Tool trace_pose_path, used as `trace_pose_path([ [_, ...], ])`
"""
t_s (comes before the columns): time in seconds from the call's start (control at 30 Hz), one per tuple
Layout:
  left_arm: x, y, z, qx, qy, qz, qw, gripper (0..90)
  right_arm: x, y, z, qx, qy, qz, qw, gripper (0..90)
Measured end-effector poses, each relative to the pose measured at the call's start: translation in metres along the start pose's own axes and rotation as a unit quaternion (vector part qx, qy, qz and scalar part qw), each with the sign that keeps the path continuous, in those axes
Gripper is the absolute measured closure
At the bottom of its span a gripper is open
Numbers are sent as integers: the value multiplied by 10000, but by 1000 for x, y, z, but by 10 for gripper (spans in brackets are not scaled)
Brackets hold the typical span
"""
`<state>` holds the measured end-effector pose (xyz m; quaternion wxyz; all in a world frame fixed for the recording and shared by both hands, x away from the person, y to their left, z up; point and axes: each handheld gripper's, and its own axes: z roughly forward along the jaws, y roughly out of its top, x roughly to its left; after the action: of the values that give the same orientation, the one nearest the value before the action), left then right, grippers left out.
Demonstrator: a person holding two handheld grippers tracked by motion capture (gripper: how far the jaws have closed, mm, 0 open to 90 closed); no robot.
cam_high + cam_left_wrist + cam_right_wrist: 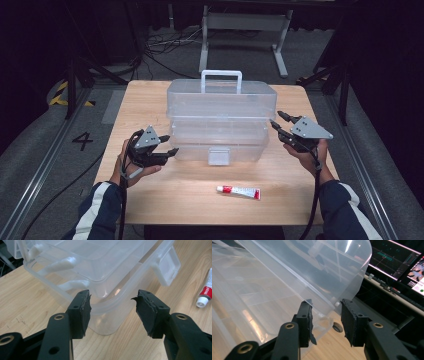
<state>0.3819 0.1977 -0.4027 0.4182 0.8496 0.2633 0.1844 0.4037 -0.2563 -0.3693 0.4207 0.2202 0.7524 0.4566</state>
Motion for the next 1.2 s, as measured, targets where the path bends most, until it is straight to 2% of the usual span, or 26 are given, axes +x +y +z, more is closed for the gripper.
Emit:
trace_pose_path([
  [0.3, -1, -2, 3, 30, -48, -19, 10000, 456, -2, 7, 4, -174, -211, 37, 9996, 705],
  [0.8, 0, -1, 2, -40, -75, -26, 10000, 460, -7, 15, 11, -249, -412, 362, 9982, 716],
  [1.2, -1, 4, 2, -98, -150, 53, 9998, 475, -14, 24, 18, -304, -538, 458, 9970, 734],
])
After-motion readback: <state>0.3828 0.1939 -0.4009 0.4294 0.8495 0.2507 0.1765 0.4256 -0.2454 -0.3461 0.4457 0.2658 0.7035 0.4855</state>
